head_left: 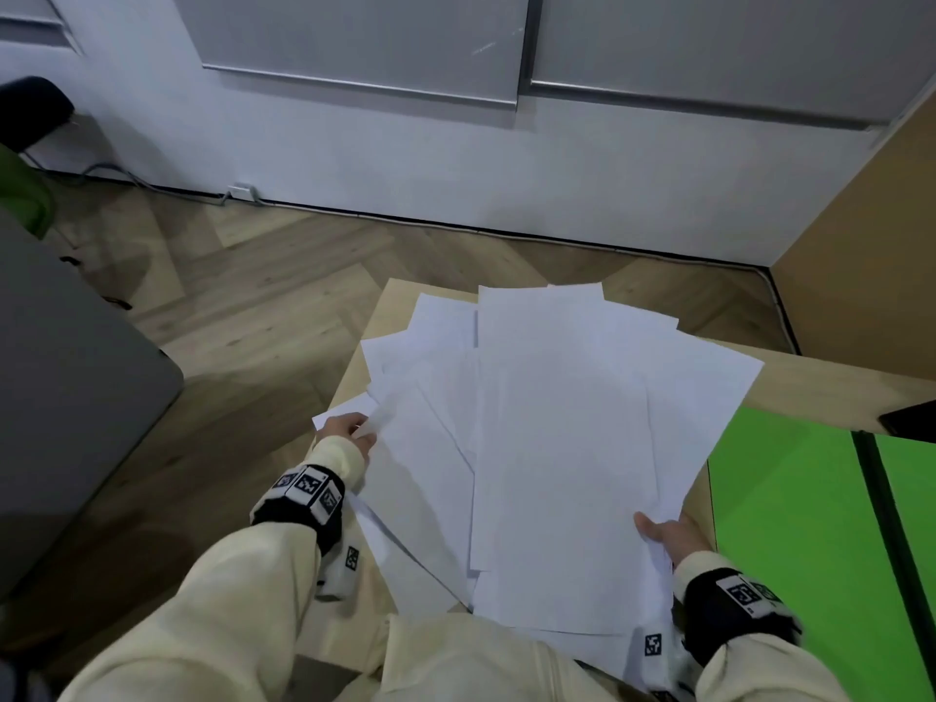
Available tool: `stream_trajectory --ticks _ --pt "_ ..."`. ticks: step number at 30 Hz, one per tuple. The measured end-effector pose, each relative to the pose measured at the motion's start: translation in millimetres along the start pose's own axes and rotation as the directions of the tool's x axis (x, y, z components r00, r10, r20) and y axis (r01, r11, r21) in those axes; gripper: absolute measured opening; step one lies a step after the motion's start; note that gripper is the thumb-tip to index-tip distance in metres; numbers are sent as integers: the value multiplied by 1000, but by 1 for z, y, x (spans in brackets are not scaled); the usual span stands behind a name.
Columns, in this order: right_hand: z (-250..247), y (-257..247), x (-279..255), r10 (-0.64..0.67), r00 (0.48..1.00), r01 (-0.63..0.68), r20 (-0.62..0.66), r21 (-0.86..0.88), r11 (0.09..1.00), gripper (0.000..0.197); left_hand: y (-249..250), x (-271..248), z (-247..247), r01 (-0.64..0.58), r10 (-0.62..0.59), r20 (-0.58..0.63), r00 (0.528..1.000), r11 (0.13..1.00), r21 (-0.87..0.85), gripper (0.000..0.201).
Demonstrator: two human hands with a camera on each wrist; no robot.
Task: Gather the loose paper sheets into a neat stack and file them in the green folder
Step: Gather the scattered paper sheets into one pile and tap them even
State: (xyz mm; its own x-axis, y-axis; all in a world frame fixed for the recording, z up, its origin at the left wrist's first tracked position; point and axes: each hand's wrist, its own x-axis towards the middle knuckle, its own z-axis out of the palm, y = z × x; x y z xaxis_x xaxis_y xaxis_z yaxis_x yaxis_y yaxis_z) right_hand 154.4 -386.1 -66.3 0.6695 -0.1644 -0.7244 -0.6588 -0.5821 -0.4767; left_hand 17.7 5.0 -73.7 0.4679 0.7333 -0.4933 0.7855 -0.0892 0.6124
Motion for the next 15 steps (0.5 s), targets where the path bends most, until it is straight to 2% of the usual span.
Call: stream_trajectory --ticks 4,8,11,12,14,15 --pt "6 0 -4 22 999 -16 27 -214 977 80 19 3 6 -80 79 30 996 995 56 26" --pt "15 -3 -12 8 995 31 99 -384 923 82 30 5 14 -80 80 0 997 992 -93 16" --pt "12 -5 -11 -4 1000 11 19 -367 930 66 35 3 11 -15 -11 -73 997 939 -343 19" --pt "9 -5 -11 -49 999 44 -1 -401 915 60 33 4 8 7 -45 -79 996 902 -432 22" --pt "5 -5 -13 -114 993 103 3 -463 881 57 29 -7 1 135 -145 14 989 882 -451 39" --pt "4 -3 -10 -96 995 86 2 -470 878 57 19 -9 4 224 -195 110 975 861 -458 43"
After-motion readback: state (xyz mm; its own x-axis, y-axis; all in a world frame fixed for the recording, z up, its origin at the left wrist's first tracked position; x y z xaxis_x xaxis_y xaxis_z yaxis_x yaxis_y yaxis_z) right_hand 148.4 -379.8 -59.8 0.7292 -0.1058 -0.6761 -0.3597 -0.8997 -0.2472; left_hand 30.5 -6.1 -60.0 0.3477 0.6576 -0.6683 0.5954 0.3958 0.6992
